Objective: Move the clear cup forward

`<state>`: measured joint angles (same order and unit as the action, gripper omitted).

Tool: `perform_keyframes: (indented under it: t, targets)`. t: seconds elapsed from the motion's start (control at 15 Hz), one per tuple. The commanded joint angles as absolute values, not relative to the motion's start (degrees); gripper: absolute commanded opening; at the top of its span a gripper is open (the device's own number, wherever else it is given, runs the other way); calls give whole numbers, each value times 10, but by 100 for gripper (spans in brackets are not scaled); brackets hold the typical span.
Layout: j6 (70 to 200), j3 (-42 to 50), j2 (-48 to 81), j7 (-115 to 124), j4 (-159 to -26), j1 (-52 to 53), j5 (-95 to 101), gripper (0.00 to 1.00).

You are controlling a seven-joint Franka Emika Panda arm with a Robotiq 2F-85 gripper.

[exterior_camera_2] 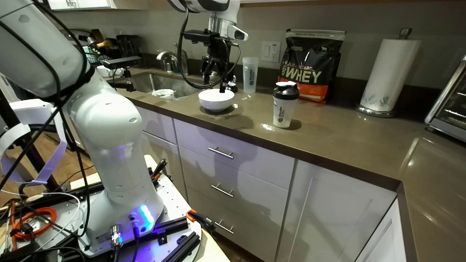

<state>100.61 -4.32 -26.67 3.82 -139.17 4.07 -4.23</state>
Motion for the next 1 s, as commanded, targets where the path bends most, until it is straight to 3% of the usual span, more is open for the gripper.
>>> perform_keyframes:
  t: [0.0,0.93]
  targets:
    - [1005,-44,-267,38,-1391,40,-42,100]
    - [1045,-45,-259,42,-1392,42,-53,100]
